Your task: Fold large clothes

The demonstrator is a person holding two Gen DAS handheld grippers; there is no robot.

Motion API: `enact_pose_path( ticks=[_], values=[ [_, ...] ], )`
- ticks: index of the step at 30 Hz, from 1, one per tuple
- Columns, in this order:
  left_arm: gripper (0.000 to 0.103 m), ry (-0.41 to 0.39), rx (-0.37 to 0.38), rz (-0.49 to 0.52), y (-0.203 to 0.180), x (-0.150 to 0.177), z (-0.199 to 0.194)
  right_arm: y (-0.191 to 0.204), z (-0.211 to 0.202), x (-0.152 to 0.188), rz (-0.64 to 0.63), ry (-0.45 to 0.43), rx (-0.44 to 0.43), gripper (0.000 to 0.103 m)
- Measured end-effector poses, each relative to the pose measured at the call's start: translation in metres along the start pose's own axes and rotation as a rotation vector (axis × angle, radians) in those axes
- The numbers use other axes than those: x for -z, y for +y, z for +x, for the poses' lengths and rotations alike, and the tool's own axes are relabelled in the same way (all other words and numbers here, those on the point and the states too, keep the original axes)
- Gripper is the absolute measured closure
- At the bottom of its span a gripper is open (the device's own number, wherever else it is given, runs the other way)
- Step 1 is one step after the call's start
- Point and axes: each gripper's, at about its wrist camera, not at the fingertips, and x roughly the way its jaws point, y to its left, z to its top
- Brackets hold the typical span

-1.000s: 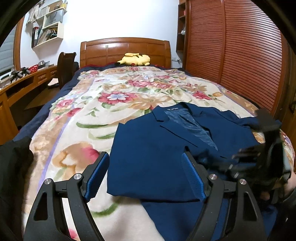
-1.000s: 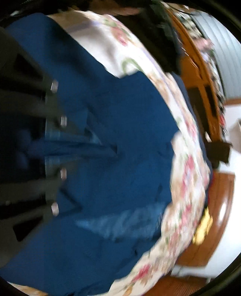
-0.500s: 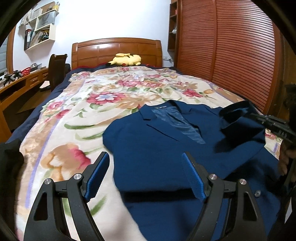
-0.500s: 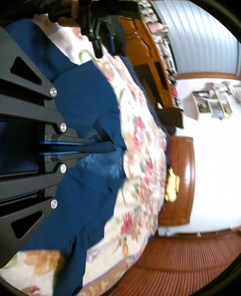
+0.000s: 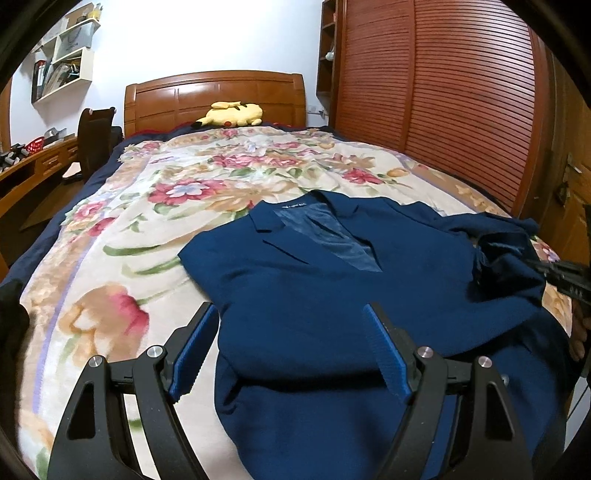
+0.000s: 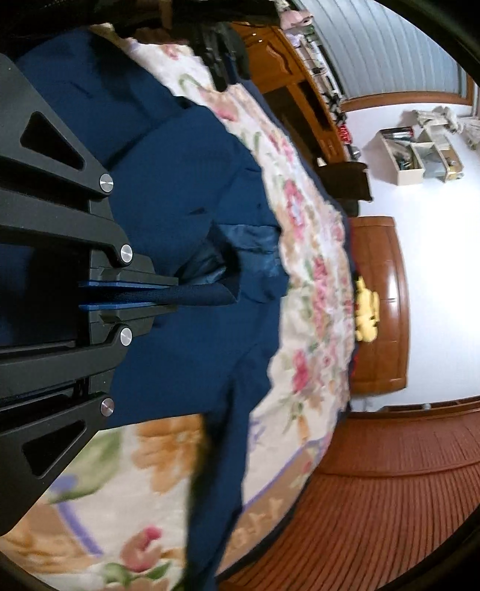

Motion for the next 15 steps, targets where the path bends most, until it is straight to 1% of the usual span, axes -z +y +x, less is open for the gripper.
enact_pose_path(
  ticks=[2,4,5,6,7,8,10,12,15],
  values=[
    [0.022,0.002,0.003,0.004,-0.002,0.001,0.0,-0.002,-0.007,0.002,-0.01,0.026,0.025,0.098],
    [0.022,0.005,0.003,0.006,-0.003,0.001,0.001,-0.002,-0.009,0.007,0.0,0.052,0.026,0.098],
    [0.022,0.005,0.003,0.007,-0.003,0.001,0.001,0.001,-0.01,-0.007,0.001,0.06,0.028,0.096],
    [0.022,0.006,0.003,0.006,-0.003,0.001,0.001,0.001,-0.013,-0.012,-0.001,0.063,0.045,0.089],
    [0.022,0.006,0.004,0.005,-0.004,0.002,0.001,0.001,-0.015,-0.013,-0.005,0.061,0.078,0.079],
    [0.022,0.006,0.004,0.006,-0.004,0.002,0.001,0.002,-0.019,-0.018,-0.007,0.054,0.097,0.074],
    [0.022,0.004,0.003,0.006,-0.004,0.001,0.001,0.002,-0.026,-0.026,0.002,0.025,0.096,0.053],
    [0.022,0.004,0.004,0.006,-0.004,0.002,0.001,0.01,-0.032,-0.03,-0.004,-0.003,0.094,0.049],
    [0.022,0.005,0.005,0.007,-0.005,0.002,0.001,0.02,-0.032,-0.04,-0.025,-0.021,0.074,0.048]
  ],
)
